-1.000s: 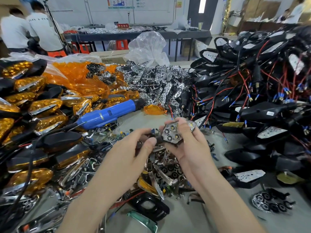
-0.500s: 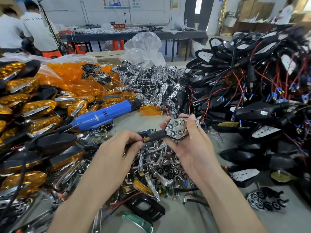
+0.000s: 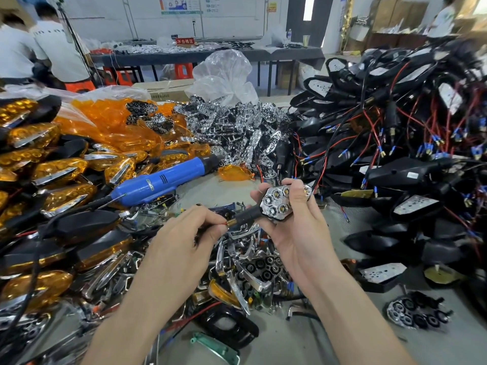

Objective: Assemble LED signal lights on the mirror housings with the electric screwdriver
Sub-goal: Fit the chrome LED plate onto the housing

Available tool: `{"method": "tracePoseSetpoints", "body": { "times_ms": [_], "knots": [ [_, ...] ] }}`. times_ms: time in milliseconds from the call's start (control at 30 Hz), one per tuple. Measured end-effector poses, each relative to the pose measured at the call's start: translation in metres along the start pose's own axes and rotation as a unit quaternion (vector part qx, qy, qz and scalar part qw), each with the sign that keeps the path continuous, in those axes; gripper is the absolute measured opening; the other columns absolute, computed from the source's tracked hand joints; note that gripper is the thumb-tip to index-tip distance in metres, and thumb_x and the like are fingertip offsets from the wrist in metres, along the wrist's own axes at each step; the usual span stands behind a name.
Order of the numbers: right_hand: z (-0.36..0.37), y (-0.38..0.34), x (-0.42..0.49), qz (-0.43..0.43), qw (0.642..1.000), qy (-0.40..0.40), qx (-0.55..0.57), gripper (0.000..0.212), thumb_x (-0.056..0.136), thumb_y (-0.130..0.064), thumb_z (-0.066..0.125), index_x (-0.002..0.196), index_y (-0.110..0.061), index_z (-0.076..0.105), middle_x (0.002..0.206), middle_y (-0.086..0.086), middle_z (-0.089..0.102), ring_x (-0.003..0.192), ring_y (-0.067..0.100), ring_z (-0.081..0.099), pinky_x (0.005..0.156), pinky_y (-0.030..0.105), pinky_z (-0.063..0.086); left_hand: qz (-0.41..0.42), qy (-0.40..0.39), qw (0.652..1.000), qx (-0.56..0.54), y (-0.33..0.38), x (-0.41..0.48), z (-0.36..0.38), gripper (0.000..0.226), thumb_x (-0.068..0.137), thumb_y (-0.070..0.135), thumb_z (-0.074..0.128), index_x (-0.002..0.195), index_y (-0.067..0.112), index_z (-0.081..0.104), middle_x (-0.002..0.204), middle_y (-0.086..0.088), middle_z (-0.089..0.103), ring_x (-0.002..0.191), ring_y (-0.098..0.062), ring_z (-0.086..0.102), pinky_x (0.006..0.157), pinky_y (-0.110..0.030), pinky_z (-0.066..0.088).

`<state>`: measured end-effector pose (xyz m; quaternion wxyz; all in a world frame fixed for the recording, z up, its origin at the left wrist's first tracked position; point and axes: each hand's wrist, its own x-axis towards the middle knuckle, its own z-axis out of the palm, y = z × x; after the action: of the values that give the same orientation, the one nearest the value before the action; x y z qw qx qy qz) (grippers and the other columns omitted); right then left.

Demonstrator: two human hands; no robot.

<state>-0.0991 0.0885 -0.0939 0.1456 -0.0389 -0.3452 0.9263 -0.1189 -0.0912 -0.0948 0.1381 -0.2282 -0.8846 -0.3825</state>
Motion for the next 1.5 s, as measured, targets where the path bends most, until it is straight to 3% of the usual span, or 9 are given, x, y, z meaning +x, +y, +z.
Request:
{"method": "tracePoseSetpoints", "body": {
  "times_ms": [167,367,500,633,867,1000,1200,1333,1500],
  "knots": [
    [0.0001,0.0034,0.0018,-0.009,1.0,0.009,0.007,0.037,0.084,-0.039,0.056,0.111,-0.014,0.054,0.101,0.015,0.073,0.097,0.027,0.074,0.082,0.043,0.064,-0.018,0.008,0.999,-0.025,-0.0025,0.0006,0.0057,0.014,0.09,0.029,0.067,0.09,0.043,0.062,0.097,0.036,0.062,0.094,0.01,0.058,0.07,-0.019,0.042],
    [-0.0006,0.0021,0.0024,-0.001,1.0,0.024,-0.003,0.031,0.089,-0.039,0.055,0.108,-0.015,0.055,0.104,0.016,0.073,0.096,0.027,0.075,0.078,0.042,0.064,-0.01,0.018,0.999,-0.036,-0.0031,0.0019,0.0075,0.016,0.09,0.026,0.069,0.085,0.04,0.063,0.096,0.033,0.063,0.093,0.008,0.059,0.069,-0.015,0.041],
    [-0.0015,0.0005,0.0035,0.008,0.998,0.052,-0.02,0.021,0.102,-0.033,0.051,0.107,-0.014,0.058,0.104,0.014,0.074,0.096,0.028,0.076,0.076,0.042,0.065,0.009,0.006,1.0,-0.027,-0.0026,0.0014,0.0071,0.01,0.092,0.029,0.064,0.089,0.038,0.062,0.096,0.028,0.062,0.091,0.003,0.06,0.071,-0.019,0.045],
    [-0.0025,-0.003,0.0033,0.013,0.997,0.065,-0.036,0.019,0.102,-0.03,0.055,0.107,-0.012,0.059,0.101,0.013,0.077,0.093,0.028,0.077,0.08,0.044,0.063,0.01,-0.001,1.0,-0.016,-0.0043,0.0021,0.0062,0.004,0.092,0.034,0.061,0.09,0.038,0.062,0.098,0.029,0.062,0.094,0.004,0.059,0.07,-0.017,0.043],
    [-0.0024,-0.0055,0.002,-0.004,0.998,0.053,-0.037,0.017,0.105,-0.028,0.051,0.109,-0.013,0.057,0.101,0.01,0.078,0.091,0.026,0.077,0.073,0.038,0.065,0.006,-0.008,1.0,-0.007,-0.0075,0.0022,0.0045,0.001,0.093,0.042,0.059,0.091,0.042,0.058,0.101,0.035,0.061,0.097,0.014,0.056,0.068,-0.014,0.041],
    [-0.0025,-0.0055,0.001,-0.008,0.999,0.043,-0.027,0.019,0.105,-0.028,0.051,0.112,-0.011,0.056,0.104,0.013,0.077,0.094,0.027,0.076,0.076,0.04,0.064,0.01,-0.008,1.0,-0.012,-0.0075,0.0017,0.0038,0.001,0.092,0.043,0.058,0.091,0.043,0.058,0.098,0.033,0.062,0.096,0.011,0.057,0.067,-0.017,0.042],
    [-0.0013,-0.0033,-0.0014,-0.031,0.999,0.016,-0.033,0.032,0.088,-0.035,0.059,0.11,-0.013,0.056,0.101,0.008,0.077,0.095,0.025,0.075,0.076,0.037,0.063,0.011,-0.001,0.999,-0.034,-0.0057,0.0011,0.0034,0.017,0.087,0.055,0.049,0.091,0.041,0.059,0.097,0.031,0.064,0.097,0.007,0.059,0.071,-0.019,0.042],
    [-0.0023,-0.0008,0.0002,-0.046,0.998,0.023,-0.048,0.018,0.102,-0.03,0.052,0.108,-0.014,0.055,0.098,0.007,0.077,0.096,0.025,0.075,0.078,0.037,0.063,0.007,0.005,0.999,-0.04,-0.0046,0.001,0.004,0.018,0.086,0.056,0.049,0.092,0.042,0.059,0.098,0.032,0.063,0.096,0.008,0.059,0.073,-0.018,0.043],
    [-0.0036,-0.0007,0.0,-0.053,0.997,0.024,-0.057,0.016,0.105,-0.029,0.049,0.107,-0.015,0.055,0.097,0.006,0.077,0.096,0.024,0.075,0.073,0.033,0.061,0.008,0.003,0.999,-0.042,-0.0029,0.0011,0.0043,0.018,0.086,0.055,0.05,0.091,0.041,0.059,0.098,0.032,0.062,0.095,0.008,0.059,0.071,-0.017,0.042]
  ]
}}
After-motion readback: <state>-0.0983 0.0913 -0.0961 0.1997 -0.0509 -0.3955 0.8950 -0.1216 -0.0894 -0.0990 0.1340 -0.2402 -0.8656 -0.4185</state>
